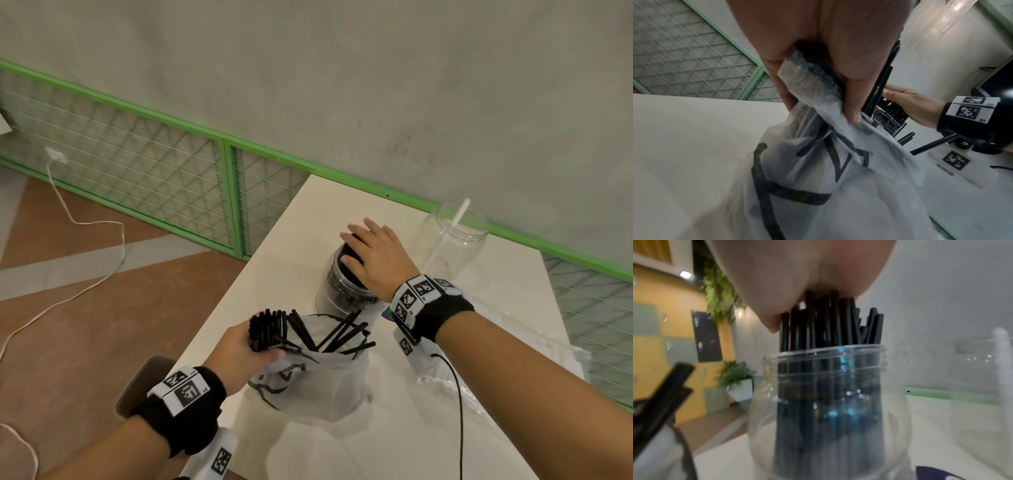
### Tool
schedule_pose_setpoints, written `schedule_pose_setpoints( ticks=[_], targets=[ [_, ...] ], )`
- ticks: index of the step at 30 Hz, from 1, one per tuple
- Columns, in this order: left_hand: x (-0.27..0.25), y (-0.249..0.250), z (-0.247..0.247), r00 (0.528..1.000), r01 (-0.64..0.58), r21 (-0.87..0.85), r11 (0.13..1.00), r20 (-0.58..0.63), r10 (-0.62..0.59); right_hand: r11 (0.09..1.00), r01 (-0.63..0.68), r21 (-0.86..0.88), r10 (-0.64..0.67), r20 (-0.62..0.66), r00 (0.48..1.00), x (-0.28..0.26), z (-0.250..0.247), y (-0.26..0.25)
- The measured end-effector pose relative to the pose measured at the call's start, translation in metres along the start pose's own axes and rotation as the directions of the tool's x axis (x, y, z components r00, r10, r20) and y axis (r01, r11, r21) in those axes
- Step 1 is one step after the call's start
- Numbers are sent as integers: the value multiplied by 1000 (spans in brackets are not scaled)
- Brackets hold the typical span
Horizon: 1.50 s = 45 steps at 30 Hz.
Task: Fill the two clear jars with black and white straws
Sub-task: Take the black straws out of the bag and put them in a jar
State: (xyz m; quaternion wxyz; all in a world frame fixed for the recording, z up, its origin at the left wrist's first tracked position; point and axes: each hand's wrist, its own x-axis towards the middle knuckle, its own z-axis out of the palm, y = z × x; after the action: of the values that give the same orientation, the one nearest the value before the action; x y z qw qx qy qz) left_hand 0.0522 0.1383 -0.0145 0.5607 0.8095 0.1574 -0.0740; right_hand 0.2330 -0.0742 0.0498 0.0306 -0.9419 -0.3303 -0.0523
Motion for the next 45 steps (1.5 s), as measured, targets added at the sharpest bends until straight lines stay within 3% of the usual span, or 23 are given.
schedule_pose_setpoints(
  ticks=[2, 5, 9, 12, 14, 16, 21, 25, 26, 28, 30, 31, 33, 35, 37, 40, 43, 45],
  targets=[
    [0, 0, 0, 1000, -7, -14, 1000, 8, 7, 999, -22, -33, 25, 100, 995, 1, 1, 1],
    [-1, 1, 0, 1000, -9, -35, 999, 15, 9, 1000, -17, 24, 16, 49, 999, 3, -2, -3],
    [2, -3, 0, 1000, 2, -23, 1000, 15, -1, 996, 48, -76, -37, 138, 990, 6, -2, -8],
    [3, -3, 0, 1000, -1, -20, 1000, 14, 1, 995, -99, -33, 98, -23, 995, 5, -4, -6],
    [3, -3, 0, 1000, -7, -18, 1000, 5, 8, 971, -235, 43, 234, 37, 972, 4, -1, -2],
    [3, -3, 1, 1000, -16, -16, 1000, 4, 16, 958, -276, 82, 267, 114, 957, 3, 2, -2],
    [3, -3, -1, 1000, -18, -25, 1000, 1, 18, 957, -207, 205, 238, -141, 961, 7, 1, -1],
    [4, -4, -3, 1000, -6, -18, 1000, 1, 6, 972, -201, 125, 209, -57, 976, 3, 5, 3],
    [4, -4, -3, 1000, -9, -16, 1000, -3, 9, 978, -176, 113, 187, -95, 978, -1, 2, 3],
    [3, -4, -3, 1000, -12, -20, 1000, -5, 12, 967, -71, 246, 133, -246, 960, -16, -11, 2],
    [3, -5, -2, 1000, -11, -21, 1000, -5, 11, 887, 38, 461, 127, -323, 938, -45, -19, 1],
    [4, -5, -2, 1000, -12, -18, 1000, -5, 12, 847, 39, 530, 134, -283, 950, -61, -18, 0],
    [4, -7, -1, 1000, -13, -12, 1000, -4, 13, 802, -100, 589, 158, -47, 986, -92, -7, -3],
    [5, -7, -1, 1000, -18, -9, 1000, -5, 18, 787, -259, 560, 129, 262, 957, -116, 13, -7],
    [5, -8, 0, 1000, -16, -17, 1000, -5, 16, 782, -282, 556, 55, 390, 919, -130, 32, -17],
    [5, -10, 1, 1000, -9, -9, 1000, -2, 9, 757, -256, 601, 120, 258, 959, -131, 49, -45],
    [6, -12, 3, 1000, -8, -22, 1000, 2, 8, 854, -258, 451, 242, 94, 966, -116, 56, -69],
    [6, -14, 4, 1000, -3, -47, 999, 3, 3, 920, -191, 343, 200, 10, 980, -106, 56, -83]
  ],
)
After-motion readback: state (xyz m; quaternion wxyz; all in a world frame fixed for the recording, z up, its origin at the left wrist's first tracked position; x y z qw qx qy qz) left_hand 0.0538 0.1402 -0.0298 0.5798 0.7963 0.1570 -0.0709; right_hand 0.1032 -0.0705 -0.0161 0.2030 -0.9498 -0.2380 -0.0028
